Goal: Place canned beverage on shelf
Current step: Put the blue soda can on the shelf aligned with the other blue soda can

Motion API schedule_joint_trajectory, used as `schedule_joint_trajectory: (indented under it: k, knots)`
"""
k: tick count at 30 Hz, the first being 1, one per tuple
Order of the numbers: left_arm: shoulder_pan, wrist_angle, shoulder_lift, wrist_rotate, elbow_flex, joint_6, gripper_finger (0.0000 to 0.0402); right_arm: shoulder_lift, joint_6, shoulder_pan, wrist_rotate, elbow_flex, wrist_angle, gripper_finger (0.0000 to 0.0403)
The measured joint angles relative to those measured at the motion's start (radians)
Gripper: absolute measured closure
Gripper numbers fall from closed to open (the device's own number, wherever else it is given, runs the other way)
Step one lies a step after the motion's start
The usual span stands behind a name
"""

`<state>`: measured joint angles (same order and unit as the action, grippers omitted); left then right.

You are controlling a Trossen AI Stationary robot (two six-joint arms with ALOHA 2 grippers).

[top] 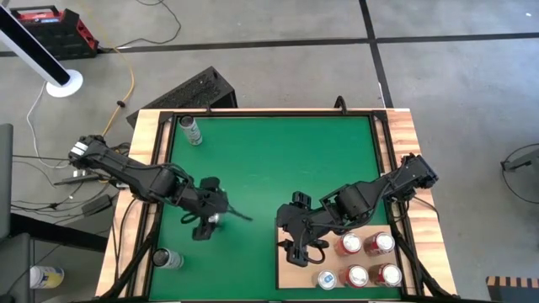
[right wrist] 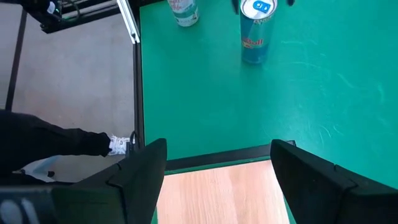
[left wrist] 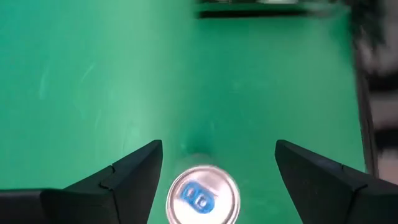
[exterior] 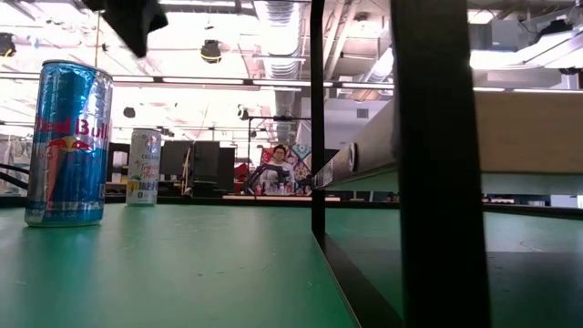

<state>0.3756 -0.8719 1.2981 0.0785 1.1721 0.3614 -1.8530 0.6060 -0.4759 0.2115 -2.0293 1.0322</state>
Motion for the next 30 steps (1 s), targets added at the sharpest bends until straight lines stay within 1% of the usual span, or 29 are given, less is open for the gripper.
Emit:
schedule_joint_trajectory:
  k: [4, 7, 15, 17, 22, 27, 30]
  knots:
    - [0.002, -0.095, 0.001, 0.015, 0.0, 0.196, 0.0104, 0.0, 0.007, 0.0, 0.0, 0.0, -0.003, 0.0091]
    - [0.005, -0.108, 0.004, 0.013, 0.0, 0.264, 0.0104, 0.0, 0.006, 0.0, 0.0, 0.0, -0.002, 0.0091]
    - [0.011, -0.096, 0.012, 0.038, -0.003, 0.278, 0.0102, 0.0, -0.002, 0.015, -0.001, 0.0, -0.001, 0.0091]
    - [0.013, -0.067, 0.011, 0.038, -0.019, 0.273, 0.0098, 0.0, -0.004, 0.015, -0.001, 0.0, -0.001, 0.0091]
    - [0.014, -0.05, 0.012, 0.016, -0.054, 0.271, 0.0074, 0.0, -0.006, 0.014, -0.003, 0.0, 0.0, 0.0091]
    - [0.014, -0.051, 0.012, 0.025, -0.065, 0.248, 0.0043, 0.0, -0.013, 0.015, -0.003, 0.0, 0.003, 0.0091]
    - [0.014, -0.057, 0.012, 0.036, -0.065, 0.231, 0.0035, 0.0, -0.013, 0.02, -0.003, 0.0, 0.003, 0.0091]
